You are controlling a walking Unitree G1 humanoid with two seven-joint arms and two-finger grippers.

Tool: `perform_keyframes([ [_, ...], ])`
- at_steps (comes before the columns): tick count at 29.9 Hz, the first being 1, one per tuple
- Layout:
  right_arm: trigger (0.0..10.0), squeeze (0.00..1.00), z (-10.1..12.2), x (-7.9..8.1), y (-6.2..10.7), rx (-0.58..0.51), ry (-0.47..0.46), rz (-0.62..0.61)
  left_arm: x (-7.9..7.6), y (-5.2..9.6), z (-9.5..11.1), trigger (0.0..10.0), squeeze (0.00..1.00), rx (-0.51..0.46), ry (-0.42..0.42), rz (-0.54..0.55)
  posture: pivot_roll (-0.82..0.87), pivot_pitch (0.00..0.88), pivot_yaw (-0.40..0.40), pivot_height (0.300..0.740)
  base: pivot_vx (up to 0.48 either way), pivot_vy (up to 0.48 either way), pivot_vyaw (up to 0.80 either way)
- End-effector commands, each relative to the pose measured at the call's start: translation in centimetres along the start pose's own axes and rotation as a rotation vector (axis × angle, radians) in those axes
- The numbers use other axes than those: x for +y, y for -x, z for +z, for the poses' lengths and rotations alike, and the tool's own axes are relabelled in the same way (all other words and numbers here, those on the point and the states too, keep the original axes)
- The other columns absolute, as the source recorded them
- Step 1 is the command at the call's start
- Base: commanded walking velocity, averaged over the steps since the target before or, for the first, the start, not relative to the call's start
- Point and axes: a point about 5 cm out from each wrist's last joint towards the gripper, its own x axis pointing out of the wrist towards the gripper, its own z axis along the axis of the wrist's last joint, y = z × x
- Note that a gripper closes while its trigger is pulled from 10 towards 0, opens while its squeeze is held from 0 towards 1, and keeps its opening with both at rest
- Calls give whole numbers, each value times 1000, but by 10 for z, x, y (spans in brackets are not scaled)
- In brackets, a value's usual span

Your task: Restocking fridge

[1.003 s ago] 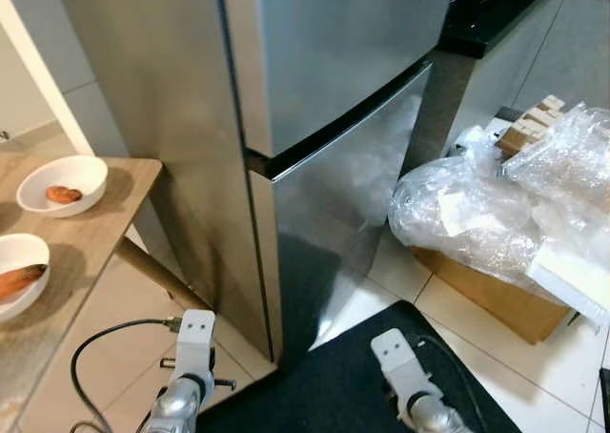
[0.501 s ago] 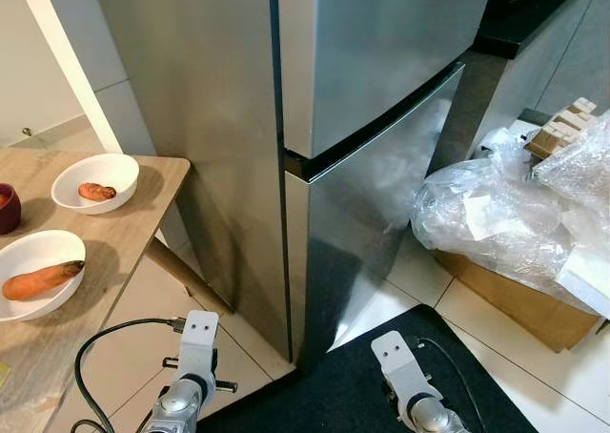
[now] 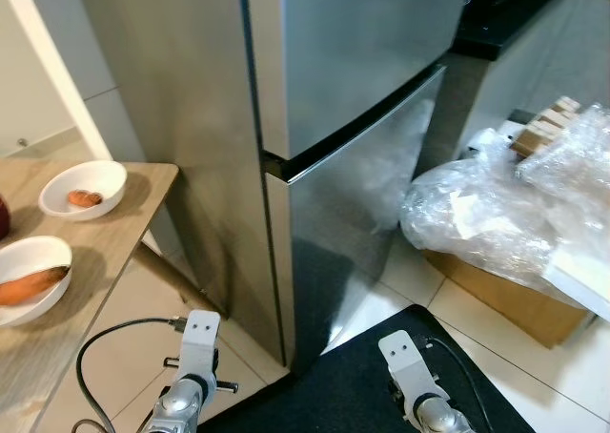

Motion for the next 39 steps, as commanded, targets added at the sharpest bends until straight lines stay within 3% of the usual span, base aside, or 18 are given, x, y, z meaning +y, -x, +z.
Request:
perform_keyframes([
  [1,10000,0,0,1,0,1,-10,3,-3,0,-1,10000,0,5,1,-3,-109,51,43,740,0,0,0],
  [19,10000,0,1,4,0,-2,-20,8,0,1,-3,10000,0,3,-1,8,-99,54,46,740,0,0,-623],
  [39,10000,0,5,4,-1,-20,2,13,-2,0,0,10000,0,-16,4,4,-101,52,41,740,0,0,0],
])
